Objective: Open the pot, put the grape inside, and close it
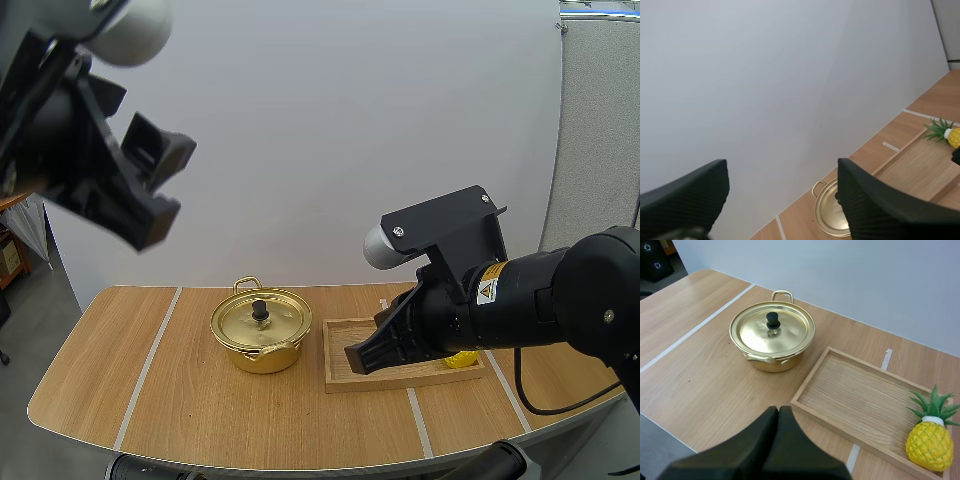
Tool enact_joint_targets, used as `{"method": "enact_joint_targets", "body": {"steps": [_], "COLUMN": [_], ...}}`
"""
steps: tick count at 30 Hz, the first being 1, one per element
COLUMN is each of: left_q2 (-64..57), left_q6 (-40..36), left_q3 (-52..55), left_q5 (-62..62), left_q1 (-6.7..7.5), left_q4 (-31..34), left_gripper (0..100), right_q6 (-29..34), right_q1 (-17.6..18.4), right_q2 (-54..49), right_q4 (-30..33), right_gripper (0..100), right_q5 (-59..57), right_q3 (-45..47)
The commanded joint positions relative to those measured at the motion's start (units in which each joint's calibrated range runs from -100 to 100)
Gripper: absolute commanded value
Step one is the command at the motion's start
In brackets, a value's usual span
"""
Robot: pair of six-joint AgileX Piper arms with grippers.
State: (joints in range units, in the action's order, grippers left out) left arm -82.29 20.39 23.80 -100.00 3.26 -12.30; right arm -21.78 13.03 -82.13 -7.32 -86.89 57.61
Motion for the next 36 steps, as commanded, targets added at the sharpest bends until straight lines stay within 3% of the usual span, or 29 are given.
{"method": "enact_joint_targets", "body": {"steps": [1,3,4,13,18,22,27,31,36], "left_q2": [-3.40,-5.54,-6.75,-17.51,-17.71,-17.71,-17.71,-17.71,-17.71], "left_q6": [-0.90,-0.90,-0.90,-2.11,-5.63,-10.41,-14.31,-14.31,-14.11], "left_q3": [3.73,5.85,7.00,19.44,26.96,33.07,42.91,52.30,62.10], "left_q5": [0.00,0.00,0.00,0.00,3.46,21.66,54.68,75.50,90.43], "left_q1": [0.12,0.12,0.12,0.12,0.12,0.12,0.12,0.12,0.12], "left_q4": [-2.62,-3.28,-3.43,-3.78,-4.01,-4.14,-4.14,-2.83,-2.84], "left_gripper": [52,13,0,0,0,0,0,0,0], "right_q6": [0.26,0.26,0.26,0.26,0.26,0.26,0.26,0.26,0.26], "right_q1": [-0.71,-0.75,-0.75,-1.13,-4.17,-6.38,-7.20,-7.20,-7.20], "right_q2": [-1.59,-2.88,-3.74,-14.36,-17.87,-17.87,-17.87,-17.87,-17.87], "right_q4": [0.05,0.05,0.05,-0.96,-1.22,-2.89,-3.03,-2.00,-1.90], "right_gripper": [0,0,0,0,0,0,0,0,0], "right_q5": [0.39,0.39,0.39,4.04,9.05,13.90,24.90,47.29,67.27], "right_q3": [0.26,0.26,0.26,0.26,0.26,0.26,1.06,8.13,21.24]}}
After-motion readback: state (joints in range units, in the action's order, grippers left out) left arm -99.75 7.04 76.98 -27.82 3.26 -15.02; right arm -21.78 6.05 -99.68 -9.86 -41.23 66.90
